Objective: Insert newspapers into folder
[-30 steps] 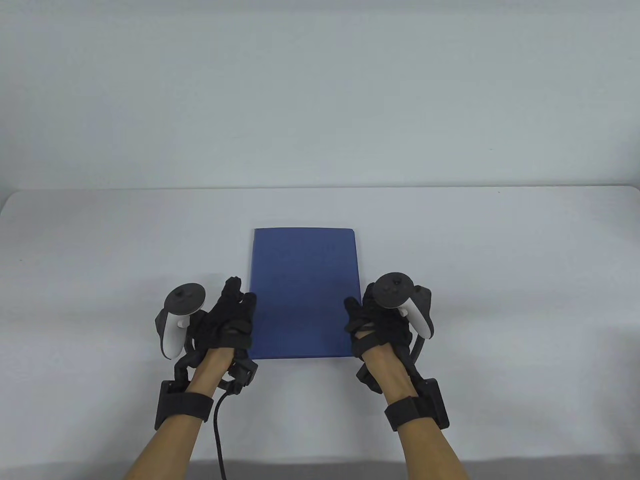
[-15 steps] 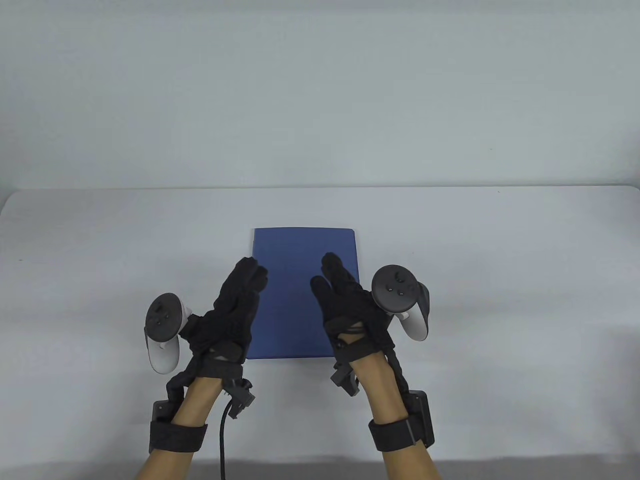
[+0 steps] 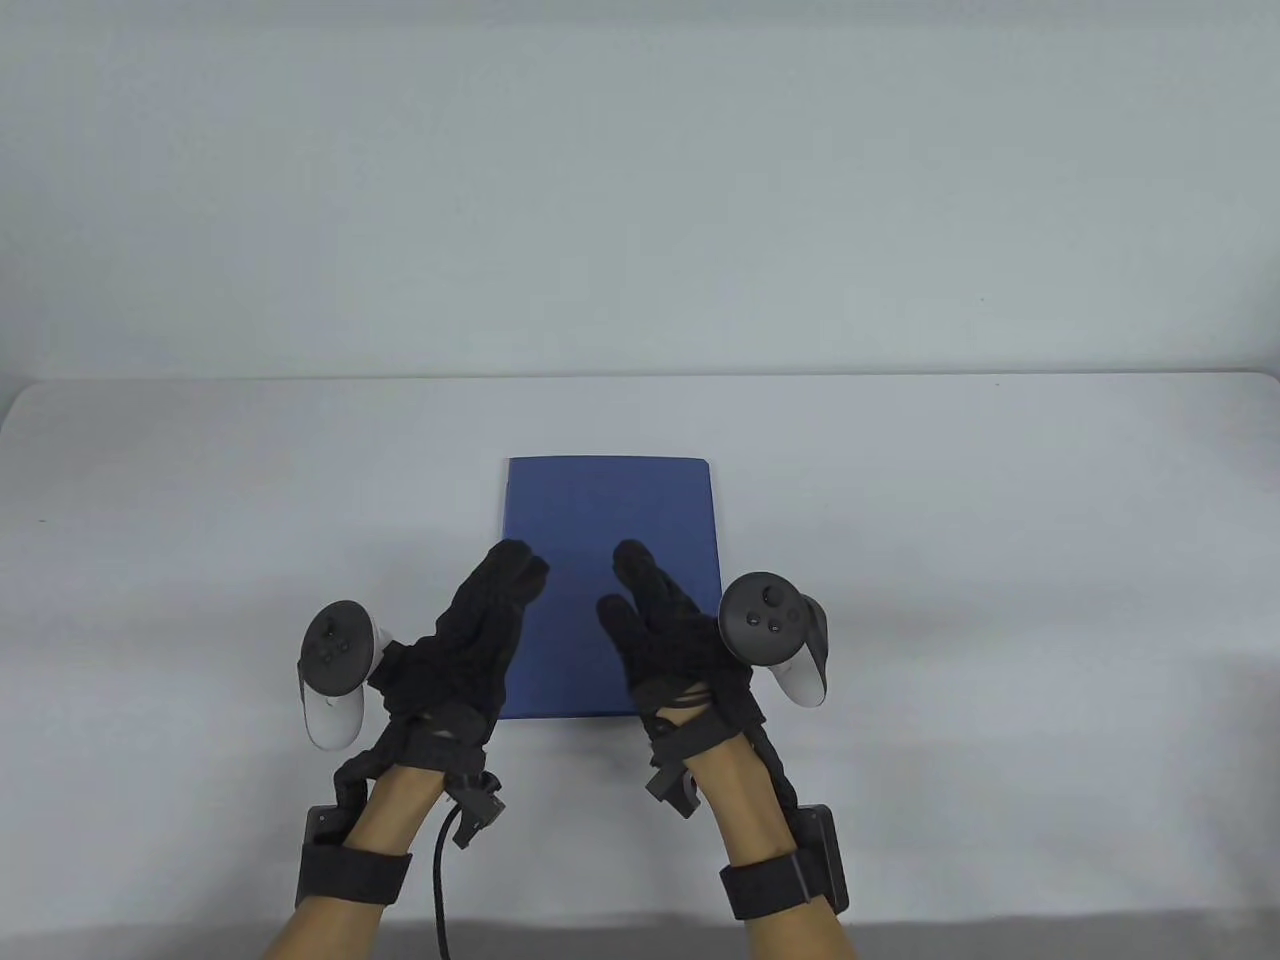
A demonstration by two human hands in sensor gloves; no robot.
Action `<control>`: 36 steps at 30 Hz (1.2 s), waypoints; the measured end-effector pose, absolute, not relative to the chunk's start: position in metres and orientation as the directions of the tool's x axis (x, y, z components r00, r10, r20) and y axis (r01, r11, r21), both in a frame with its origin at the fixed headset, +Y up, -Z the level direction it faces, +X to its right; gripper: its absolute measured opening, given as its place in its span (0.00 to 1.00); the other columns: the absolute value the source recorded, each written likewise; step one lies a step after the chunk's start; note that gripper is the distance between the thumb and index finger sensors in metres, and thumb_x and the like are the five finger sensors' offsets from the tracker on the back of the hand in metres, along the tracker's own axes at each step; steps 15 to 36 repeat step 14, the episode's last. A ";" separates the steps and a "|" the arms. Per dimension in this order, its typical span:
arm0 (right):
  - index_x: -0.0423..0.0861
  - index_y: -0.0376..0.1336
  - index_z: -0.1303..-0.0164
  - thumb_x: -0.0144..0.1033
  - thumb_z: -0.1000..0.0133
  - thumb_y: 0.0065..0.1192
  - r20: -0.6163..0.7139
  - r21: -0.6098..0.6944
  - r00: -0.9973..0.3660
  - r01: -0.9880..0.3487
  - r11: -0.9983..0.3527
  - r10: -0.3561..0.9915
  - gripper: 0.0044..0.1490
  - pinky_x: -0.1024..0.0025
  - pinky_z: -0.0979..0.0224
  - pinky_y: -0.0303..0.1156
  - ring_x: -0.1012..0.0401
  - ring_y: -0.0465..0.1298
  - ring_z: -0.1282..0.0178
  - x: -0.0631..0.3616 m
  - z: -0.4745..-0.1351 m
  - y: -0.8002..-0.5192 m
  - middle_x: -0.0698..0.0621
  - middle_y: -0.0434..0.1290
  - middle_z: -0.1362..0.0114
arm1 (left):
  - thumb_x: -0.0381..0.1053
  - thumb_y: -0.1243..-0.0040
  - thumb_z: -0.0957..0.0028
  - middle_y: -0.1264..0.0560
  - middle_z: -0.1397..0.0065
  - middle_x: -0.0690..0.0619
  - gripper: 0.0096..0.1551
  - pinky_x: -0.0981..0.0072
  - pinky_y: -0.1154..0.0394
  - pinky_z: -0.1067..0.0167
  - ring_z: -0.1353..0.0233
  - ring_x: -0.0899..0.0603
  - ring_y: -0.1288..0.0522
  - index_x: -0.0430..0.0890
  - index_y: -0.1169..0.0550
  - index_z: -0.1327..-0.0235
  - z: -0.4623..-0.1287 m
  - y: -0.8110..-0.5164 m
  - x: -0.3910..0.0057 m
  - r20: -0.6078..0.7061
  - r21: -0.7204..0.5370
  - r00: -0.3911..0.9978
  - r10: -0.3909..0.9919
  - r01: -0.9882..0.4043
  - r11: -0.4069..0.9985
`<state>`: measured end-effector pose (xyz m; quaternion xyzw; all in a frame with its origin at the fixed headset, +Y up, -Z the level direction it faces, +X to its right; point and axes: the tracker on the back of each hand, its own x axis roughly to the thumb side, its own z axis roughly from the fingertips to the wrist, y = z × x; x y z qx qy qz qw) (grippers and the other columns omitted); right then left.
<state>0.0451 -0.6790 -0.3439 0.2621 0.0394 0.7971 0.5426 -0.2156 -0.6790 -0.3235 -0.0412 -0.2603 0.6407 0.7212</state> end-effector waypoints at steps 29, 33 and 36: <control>0.29 0.36 0.19 0.52 0.33 0.48 0.348 0.336 -0.302 -0.844 -0.418 0.888 0.51 0.24 0.31 0.41 0.29 0.48 0.24 0.054 -0.342 -0.687 0.28 0.45 0.21 | 0.62 0.58 0.33 0.48 0.09 0.48 0.41 0.32 0.52 0.16 0.11 0.34 0.48 0.57 0.54 0.09 -0.328 -0.686 -0.215 0.283 -0.399 0.035 0.959 -0.905 0.150; 0.29 0.36 0.19 0.52 0.33 0.48 0.348 0.336 -0.302 -0.844 -0.418 0.888 0.51 0.24 0.31 0.41 0.29 0.48 0.24 0.054 -0.342 -0.687 0.28 0.45 0.21 | 0.62 0.58 0.33 0.48 0.09 0.48 0.41 0.32 0.52 0.16 0.11 0.34 0.48 0.57 0.54 0.09 -0.328 -0.686 -0.215 0.283 -0.399 0.035 0.959 -0.905 0.150; 0.29 0.36 0.19 0.52 0.33 0.48 0.348 0.336 -0.302 -0.844 -0.418 0.888 0.51 0.24 0.31 0.41 0.29 0.48 0.24 0.054 -0.342 -0.687 0.28 0.45 0.21 | 0.62 0.58 0.33 0.48 0.09 0.48 0.41 0.32 0.52 0.16 0.11 0.34 0.48 0.57 0.54 0.09 -0.328 -0.686 -0.215 0.283 -0.399 0.035 0.959 -0.905 0.150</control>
